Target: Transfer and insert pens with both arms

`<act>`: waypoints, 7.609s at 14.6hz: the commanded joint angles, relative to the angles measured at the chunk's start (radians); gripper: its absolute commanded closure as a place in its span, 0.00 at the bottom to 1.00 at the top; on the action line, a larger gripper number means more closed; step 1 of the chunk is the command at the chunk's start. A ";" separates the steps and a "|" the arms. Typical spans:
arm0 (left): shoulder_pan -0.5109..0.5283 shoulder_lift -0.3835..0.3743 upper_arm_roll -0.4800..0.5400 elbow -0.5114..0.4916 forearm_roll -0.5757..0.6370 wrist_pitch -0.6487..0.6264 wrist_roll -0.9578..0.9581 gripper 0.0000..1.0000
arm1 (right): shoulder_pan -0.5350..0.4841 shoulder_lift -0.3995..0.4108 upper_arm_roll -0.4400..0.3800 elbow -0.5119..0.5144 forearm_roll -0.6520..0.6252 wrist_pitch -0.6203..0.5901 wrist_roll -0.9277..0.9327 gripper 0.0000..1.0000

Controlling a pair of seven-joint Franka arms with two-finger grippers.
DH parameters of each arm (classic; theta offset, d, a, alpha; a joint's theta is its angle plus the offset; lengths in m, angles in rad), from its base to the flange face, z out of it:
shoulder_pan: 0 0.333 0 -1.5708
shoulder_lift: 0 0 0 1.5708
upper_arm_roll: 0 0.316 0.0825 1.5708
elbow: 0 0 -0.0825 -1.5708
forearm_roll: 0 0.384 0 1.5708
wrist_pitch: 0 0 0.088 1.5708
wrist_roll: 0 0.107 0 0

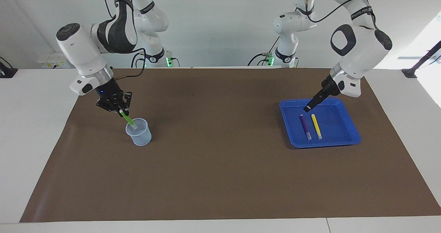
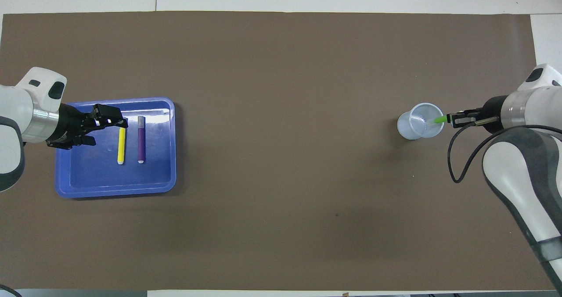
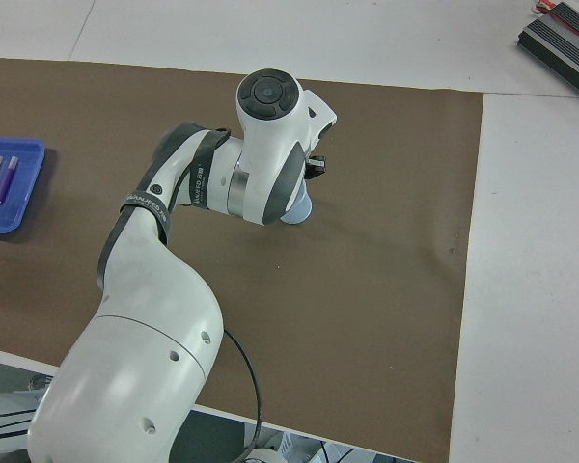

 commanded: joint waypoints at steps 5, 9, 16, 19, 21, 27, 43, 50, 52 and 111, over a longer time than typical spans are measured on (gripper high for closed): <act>0.036 0.166 -0.008 -0.025 0.236 0.193 0.326 0.00 | -0.022 0.034 0.015 -0.014 -0.076 0.047 -0.017 1.00; 0.041 0.230 -0.008 -0.029 0.241 0.259 0.331 0.10 | -0.021 0.053 0.015 -0.014 -0.109 0.054 -0.013 1.00; 0.041 0.249 -0.008 -0.039 0.247 0.278 0.342 0.38 | -0.016 0.076 0.015 -0.014 -0.133 0.058 -0.004 1.00; 0.041 0.250 -0.008 -0.040 0.273 0.278 0.342 0.65 | -0.007 0.097 0.015 -0.014 -0.147 0.104 0.000 1.00; 0.041 0.250 -0.008 -0.039 0.275 0.276 0.342 0.91 | -0.007 0.097 0.015 -0.014 -0.165 0.103 0.004 1.00; 0.044 0.250 -0.008 -0.039 0.275 0.273 0.339 1.00 | -0.007 0.094 0.016 -0.024 -0.170 0.104 0.006 1.00; 0.041 0.235 -0.011 0.265 0.027 -0.237 -0.013 1.00 | -0.007 0.111 0.019 0.042 -0.162 0.091 0.039 0.00; 0.024 0.218 -0.017 0.313 -0.277 -0.364 -0.605 1.00 | 0.079 0.111 0.021 0.241 -0.156 -0.130 0.295 0.00; 0.021 0.213 -0.024 0.307 -0.384 -0.368 -0.734 1.00 | 0.099 0.113 0.022 0.314 -0.153 -0.213 0.358 0.00; -0.185 -0.038 -0.037 -0.023 -0.408 0.009 -1.005 0.00 | 0.196 -0.051 0.025 0.118 -0.202 -0.051 0.236 1.00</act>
